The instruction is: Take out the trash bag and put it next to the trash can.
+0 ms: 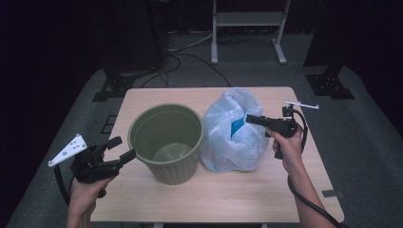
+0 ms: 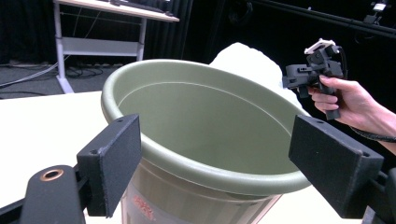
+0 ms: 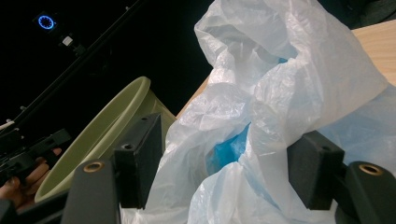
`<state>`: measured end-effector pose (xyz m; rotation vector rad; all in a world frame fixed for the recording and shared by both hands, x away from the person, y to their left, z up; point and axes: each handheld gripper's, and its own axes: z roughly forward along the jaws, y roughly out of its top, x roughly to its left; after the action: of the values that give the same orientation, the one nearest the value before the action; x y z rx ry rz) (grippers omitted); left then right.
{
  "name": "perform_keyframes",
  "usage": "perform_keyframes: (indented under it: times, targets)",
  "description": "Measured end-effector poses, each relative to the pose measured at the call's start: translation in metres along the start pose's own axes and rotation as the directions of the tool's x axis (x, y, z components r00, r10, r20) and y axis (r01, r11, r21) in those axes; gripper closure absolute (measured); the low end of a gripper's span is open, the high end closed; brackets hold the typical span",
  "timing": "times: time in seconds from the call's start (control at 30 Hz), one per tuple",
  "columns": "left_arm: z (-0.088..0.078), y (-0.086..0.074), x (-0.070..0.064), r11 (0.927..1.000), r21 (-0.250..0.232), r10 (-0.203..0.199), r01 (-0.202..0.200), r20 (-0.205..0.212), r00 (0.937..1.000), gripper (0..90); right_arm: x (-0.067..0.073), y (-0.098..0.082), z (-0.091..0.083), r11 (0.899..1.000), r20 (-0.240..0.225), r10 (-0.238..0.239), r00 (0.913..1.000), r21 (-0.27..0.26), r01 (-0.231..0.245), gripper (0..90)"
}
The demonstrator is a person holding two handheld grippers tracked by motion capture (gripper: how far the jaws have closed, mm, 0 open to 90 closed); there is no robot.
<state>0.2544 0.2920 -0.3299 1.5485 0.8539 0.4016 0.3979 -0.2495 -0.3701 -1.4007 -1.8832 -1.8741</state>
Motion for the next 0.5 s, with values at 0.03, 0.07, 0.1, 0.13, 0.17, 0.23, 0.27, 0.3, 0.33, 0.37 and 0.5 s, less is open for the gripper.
perform_keyframes:
  times: [0.03,0.07,0.1,0.13,0.17,0.23,0.27,0.3,0.33,0.37,0.5]
  targets:
    - [0.000,0.000,-0.001,1.0000,0.001,0.002,-0.002,0.002,1.0000,15.9,-0.001,0.000,-0.003,1.000,0.003,-0.001,1.0000,-0.006,0.001,32.8]
    - [0.001,0.000,-0.001,1.0000,-0.001,0.002,-0.002,0.002,1.0000,15.9,-0.002,0.000,-0.006,1.000,0.009,0.001,1.0000,-0.010,-0.001,32.8]
    - [0.001,0.000,-0.002,1.0000,0.000,0.002,-0.002,0.003,1.0000,15.9,-0.003,0.000,-0.007,1.000,0.011,0.005,0.9999,-0.013,-0.004,32.7]
    - [0.001,0.000,-0.002,1.0000,0.001,0.003,-0.003,0.004,1.0000,15.9,-0.004,0.000,-0.010,1.000,0.014,0.010,0.9999,-0.015,-0.010,32.6]
    - [0.001,0.000,-0.002,1.0000,0.001,0.003,-0.003,0.004,1.0000,15.9,-0.005,0.000,-0.013,1.000,0.017,0.012,0.9998,-0.018,-0.012,32.6]
    - [0.001,0.000,-0.002,1.0000,0.002,0.003,-0.003,0.003,1.0000,15.9,-0.006,-0.001,-0.016,1.000,0.018,0.014,0.9997,-0.020,-0.014,32.5]
    - [0.001,0.000,-0.002,1.0000,0.001,0.003,-0.003,0.002,1.0000,15.9,-0.007,-0.001,-0.019,1.000,0.022,0.018,0.9996,-0.021,-0.017,32.4]
    - [0.001,0.000,-0.002,1.0000,0.001,0.002,-0.002,0.002,1.0000,15.9,-0.008,-0.002,-0.021,1.000,0.024,0.018,0.9996,-0.023,-0.017,32.4]
    - [0.001,0.000,-0.002,1.0000,0.001,0.003,-0.003,0.002,1.0000,15.9,-0.010,-0.002,-0.024,1.000,0.028,0.019,0.9994,-0.021,-0.019,32.4]
    - [0.001,0.000,-0.002,1.0000,0.001,0.003,-0.003,0.002,1.0000,15.9,-0.011,-0.003,-0.026,0.999,0.028,0.023,0.9994,-0.024,-0.022,32.4]
    - [0.002,0.000,-0.002,1.0000,0.004,0.004,-0.004,0.002,1.0000,15.9,-0.016,-0.007,-0.034,0.999,0.013,0.037,0.9992,-0.010,-0.036,32.4]
